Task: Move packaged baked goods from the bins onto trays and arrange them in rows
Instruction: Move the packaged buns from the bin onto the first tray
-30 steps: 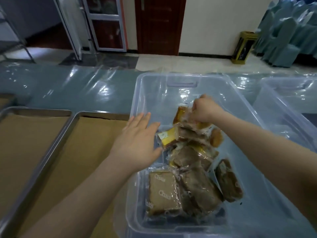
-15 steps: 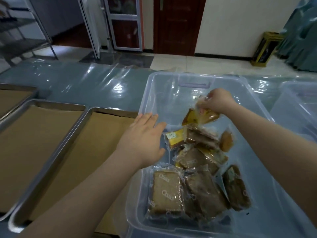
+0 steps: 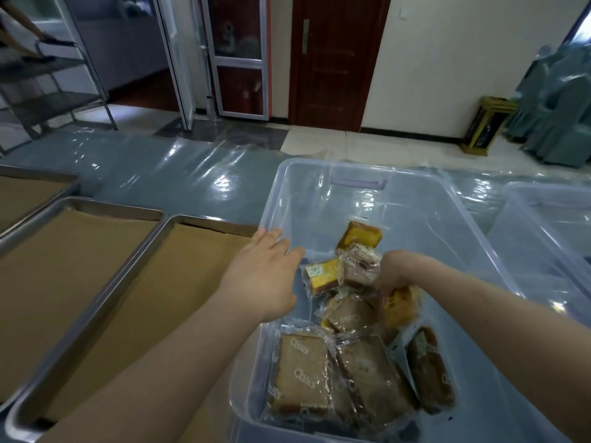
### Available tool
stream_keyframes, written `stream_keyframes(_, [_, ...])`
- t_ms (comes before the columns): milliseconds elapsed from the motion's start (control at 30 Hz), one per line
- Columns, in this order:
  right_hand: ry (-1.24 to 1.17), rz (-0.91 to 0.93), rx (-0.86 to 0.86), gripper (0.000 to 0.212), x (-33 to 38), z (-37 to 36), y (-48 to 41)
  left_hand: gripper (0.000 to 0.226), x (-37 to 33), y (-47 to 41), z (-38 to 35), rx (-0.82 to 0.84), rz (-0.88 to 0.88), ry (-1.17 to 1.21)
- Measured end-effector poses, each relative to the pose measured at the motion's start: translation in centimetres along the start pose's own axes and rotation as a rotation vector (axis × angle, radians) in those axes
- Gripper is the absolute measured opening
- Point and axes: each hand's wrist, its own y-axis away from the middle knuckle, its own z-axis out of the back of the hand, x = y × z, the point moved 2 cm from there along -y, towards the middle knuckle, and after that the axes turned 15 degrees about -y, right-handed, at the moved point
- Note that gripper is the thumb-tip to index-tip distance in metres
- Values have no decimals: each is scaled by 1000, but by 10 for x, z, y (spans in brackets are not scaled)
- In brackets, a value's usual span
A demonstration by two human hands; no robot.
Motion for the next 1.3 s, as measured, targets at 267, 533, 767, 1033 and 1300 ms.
stream_keyframes(267, [-340, 369, -457, 18, 38, 8, 45, 75, -4, 1, 4, -27, 2, 65])
stream_keyframes(533, [-475, 622, -852, 18, 73, 18, 108, 74, 10, 31, 32, -398, 41, 99])
stream_keyframes(767, [-506, 806, -1115, 33, 141, 50, 185, 77, 94, 82, 49, -496, 165, 151])
stream_keyframes(1033, [-476, 957, -1104, 27, 325, 47, 240, 72, 224, 218, 24, -506, 321, 149])
stream_keyframes(1300, [-492, 1096, -866, 32, 516, 0, 250, 76, 352, 371, -35, -385, 479, 127])
